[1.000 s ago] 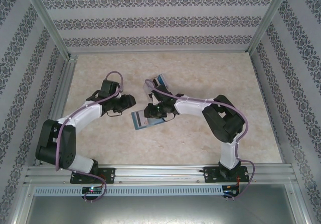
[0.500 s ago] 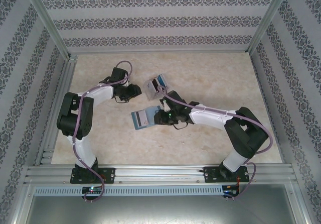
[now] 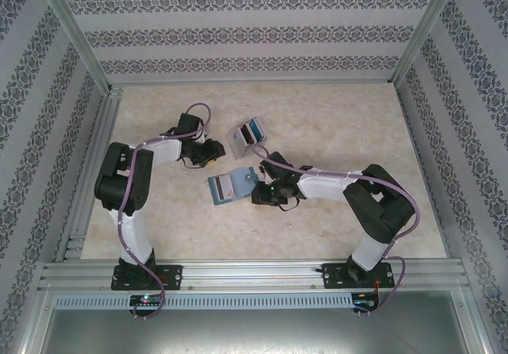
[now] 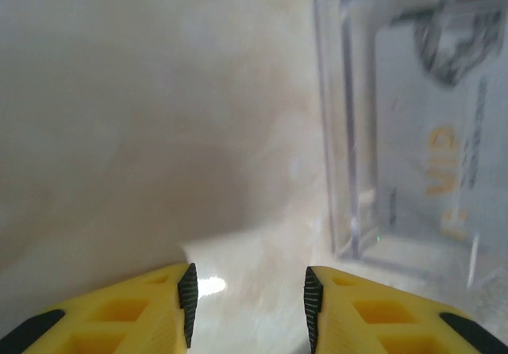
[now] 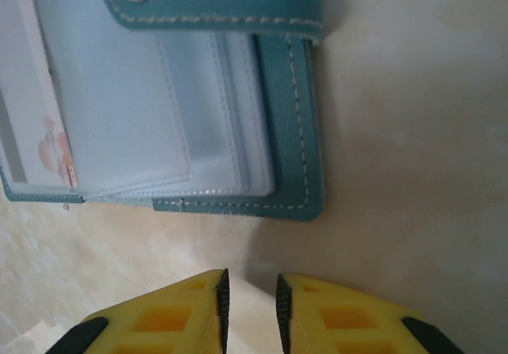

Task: Put the credit cards into the card holder
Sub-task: Rotate the card holder at the center of the table.

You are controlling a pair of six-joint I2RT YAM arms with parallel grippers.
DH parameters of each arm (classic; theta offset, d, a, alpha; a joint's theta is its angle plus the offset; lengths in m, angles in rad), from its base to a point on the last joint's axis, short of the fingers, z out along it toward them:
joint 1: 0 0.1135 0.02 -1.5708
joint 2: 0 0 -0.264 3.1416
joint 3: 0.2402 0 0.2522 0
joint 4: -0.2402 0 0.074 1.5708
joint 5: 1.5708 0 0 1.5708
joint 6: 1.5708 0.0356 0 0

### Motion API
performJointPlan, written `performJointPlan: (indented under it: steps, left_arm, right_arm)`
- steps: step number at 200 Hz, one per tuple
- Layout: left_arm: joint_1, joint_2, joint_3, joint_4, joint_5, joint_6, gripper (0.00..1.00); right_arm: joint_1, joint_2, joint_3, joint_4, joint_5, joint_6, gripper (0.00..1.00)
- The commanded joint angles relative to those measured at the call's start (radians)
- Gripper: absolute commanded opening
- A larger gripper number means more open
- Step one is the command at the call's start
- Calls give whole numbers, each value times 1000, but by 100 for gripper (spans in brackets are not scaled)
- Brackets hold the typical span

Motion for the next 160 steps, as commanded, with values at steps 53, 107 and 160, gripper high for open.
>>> performJointPlan:
  steps: [53,107,160]
  left_arm:
    - [-27,-293,-333,-7,48,-67,41]
    - [-176,-518,-494,-10,-18,-198,39]
    - [-226,-448,-494,76,-13,-227,39]
  right_arm:
    - [-45,177,257,30,64,-86,26]
    - [-29,312,471,-62,-60,-151,26]
    - [-29,331,559,-157,-81,-199,26]
